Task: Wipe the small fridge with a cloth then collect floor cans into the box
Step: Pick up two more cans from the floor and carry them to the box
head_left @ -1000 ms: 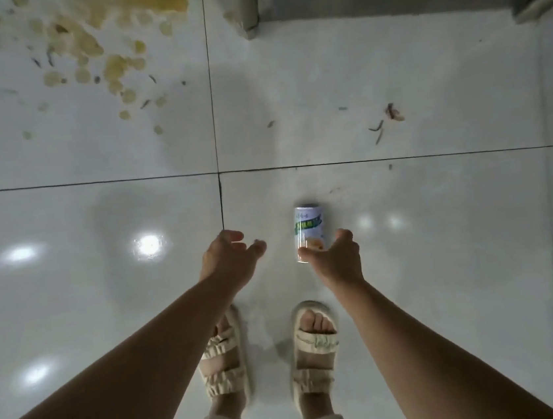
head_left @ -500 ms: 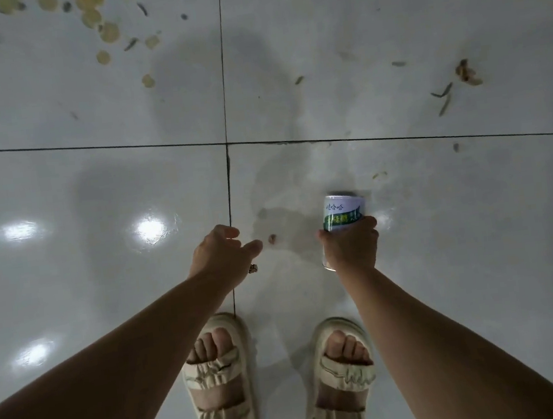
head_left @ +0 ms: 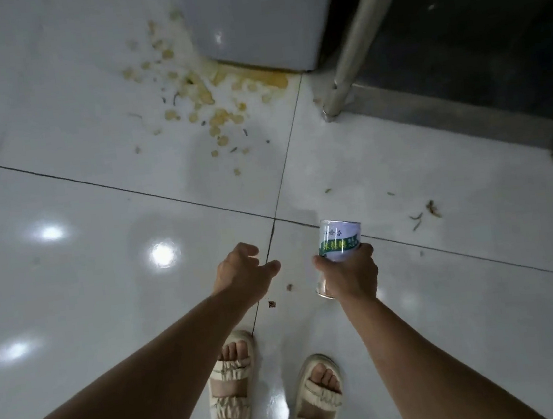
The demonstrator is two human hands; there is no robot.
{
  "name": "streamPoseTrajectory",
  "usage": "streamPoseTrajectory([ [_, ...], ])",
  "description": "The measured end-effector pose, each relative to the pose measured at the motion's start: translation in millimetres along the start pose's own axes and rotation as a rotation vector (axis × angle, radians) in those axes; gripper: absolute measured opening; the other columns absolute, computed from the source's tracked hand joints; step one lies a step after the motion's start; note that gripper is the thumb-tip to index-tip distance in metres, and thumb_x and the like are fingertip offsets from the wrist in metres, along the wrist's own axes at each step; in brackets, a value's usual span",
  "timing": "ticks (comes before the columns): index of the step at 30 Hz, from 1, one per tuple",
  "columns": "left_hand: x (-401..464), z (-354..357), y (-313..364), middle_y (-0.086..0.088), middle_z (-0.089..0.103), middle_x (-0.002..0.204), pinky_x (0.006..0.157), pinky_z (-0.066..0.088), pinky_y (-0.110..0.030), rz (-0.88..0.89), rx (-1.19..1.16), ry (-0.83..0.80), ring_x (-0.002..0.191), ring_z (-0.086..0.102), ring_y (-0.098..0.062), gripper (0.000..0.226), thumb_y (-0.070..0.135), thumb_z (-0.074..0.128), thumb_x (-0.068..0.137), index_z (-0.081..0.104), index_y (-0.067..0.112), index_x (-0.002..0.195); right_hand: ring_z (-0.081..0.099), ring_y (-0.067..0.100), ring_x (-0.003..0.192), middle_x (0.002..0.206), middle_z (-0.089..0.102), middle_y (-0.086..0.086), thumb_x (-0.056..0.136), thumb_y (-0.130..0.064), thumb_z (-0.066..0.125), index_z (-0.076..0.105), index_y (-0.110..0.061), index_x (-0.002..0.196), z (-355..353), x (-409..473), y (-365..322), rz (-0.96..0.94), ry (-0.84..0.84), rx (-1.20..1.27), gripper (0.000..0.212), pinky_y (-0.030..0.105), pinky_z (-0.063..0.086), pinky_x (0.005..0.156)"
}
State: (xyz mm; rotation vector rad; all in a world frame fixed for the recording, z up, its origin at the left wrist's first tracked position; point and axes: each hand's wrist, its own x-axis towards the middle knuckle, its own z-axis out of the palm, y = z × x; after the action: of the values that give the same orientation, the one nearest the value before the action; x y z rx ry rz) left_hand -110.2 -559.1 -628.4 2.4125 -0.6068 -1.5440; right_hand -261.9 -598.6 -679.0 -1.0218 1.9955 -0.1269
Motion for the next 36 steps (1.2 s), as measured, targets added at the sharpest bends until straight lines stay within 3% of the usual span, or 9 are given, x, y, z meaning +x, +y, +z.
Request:
streamPoseTrajectory([
  [6,-85,-79,48,-0.005,0.063,0.119,0.094,0.048,-0.036,0.039,-0.113,0.124,0.109,0.058,-0.022,0.046,0.032,0.068,0.083,0.053,0.015,0.123,0.054,0.026,0.084,0.113,0.058,0.013,0.068,-0.028,0.079,0.042,-0.004,0.116,-61,-71,-97,-0.134,-0.074,0.005,0.066,0.027,0.041,0.066],
  [9,-123,-117,60,-0.005,0.062,0.120,0.096,0.048,-0.039,0.022,-0.196,0.169,0.109,0.058,-0.022,0.047,0.032,0.069,0.083,0.053,0.016,0.124,0.057,0.028,0.089,0.113,0.059,0.014,0.067,-0.028,0.080,0.041,-0.004,0.116,-82,-108,-141,-0.199,-0.108,-0.007,0.067,0.027,0.042,0.066],
  [16,-166,-212,72,-0.004,0.064,0.116,0.094,0.049,-0.038,0.050,-0.293,0.285,0.109,0.059,-0.024,0.045,0.031,0.069,0.082,0.054,0.017,0.122,0.054,0.023,0.077,0.108,0.061,0.013,0.067,-0.028,0.081,0.044,-0.005,0.112,-100,-165,-229,-0.276,-0.105,-0.005,0.062,0.028,0.046,0.063],
  [19,-165,-259,69,-0.003,0.066,0.114,0.091,0.050,-0.037,0.044,-0.321,0.311,0.106,0.061,-0.024,0.044,0.031,0.069,0.082,0.055,0.016,0.121,0.055,0.023,0.079,0.108,0.060,0.012,0.066,-0.028,0.082,0.043,-0.006,0.114,-88,-185,-268,-0.316,-0.113,0.011,0.066,0.028,0.048,0.068],
  [24,-140,-340,63,-0.003,0.066,0.115,0.093,0.049,-0.037,0.057,-0.357,0.264,0.107,0.060,-0.024,0.048,0.031,0.070,0.081,0.053,0.014,0.123,0.056,0.022,0.077,0.099,0.057,0.007,0.066,-0.027,0.082,0.042,-0.006,0.112,-40,-213,-339,-0.348,-0.095,-0.007,0.065,0.022,0.046,0.058],
  [28,-114,-416,58,-0.002,0.066,0.117,0.091,0.048,-0.031,0.083,-0.316,0.235,0.107,0.060,-0.022,0.048,0.033,0.068,0.082,0.052,0.016,0.124,0.059,0.025,0.076,0.095,0.056,0.006,0.066,-0.027,0.082,0.042,-0.008,0.107,13,-241,-396,-0.312,-0.067,-0.014,0.061,0.032,0.056,0.059],
  [31,-96,-471,60,-0.002,0.066,0.116,0.095,0.047,-0.033,0.086,-0.286,0.213,0.110,0.059,-0.023,0.048,0.033,0.067,0.083,0.051,0.016,0.125,0.056,0.021,0.071,0.092,0.055,0.004,0.065,-0.028,0.082,0.042,-0.009,0.105,46,-260,-439,-0.328,-0.050,-0.029,0.059,0.017,0.039,0.047],
  [36,-72,-548,76,-0.001,0.065,0.115,0.090,0.048,-0.031,0.090,-0.307,0.211,0.109,0.058,-0.024,0.047,0.033,0.067,0.082,0.052,0.019,0.124,0.056,0.023,0.077,0.090,0.055,0.003,0.064,-0.031,0.082,0.041,-0.010,0.099,81,-275,-509,-0.353,-0.018,-0.026,0.058,0.026,0.044,0.064],
])
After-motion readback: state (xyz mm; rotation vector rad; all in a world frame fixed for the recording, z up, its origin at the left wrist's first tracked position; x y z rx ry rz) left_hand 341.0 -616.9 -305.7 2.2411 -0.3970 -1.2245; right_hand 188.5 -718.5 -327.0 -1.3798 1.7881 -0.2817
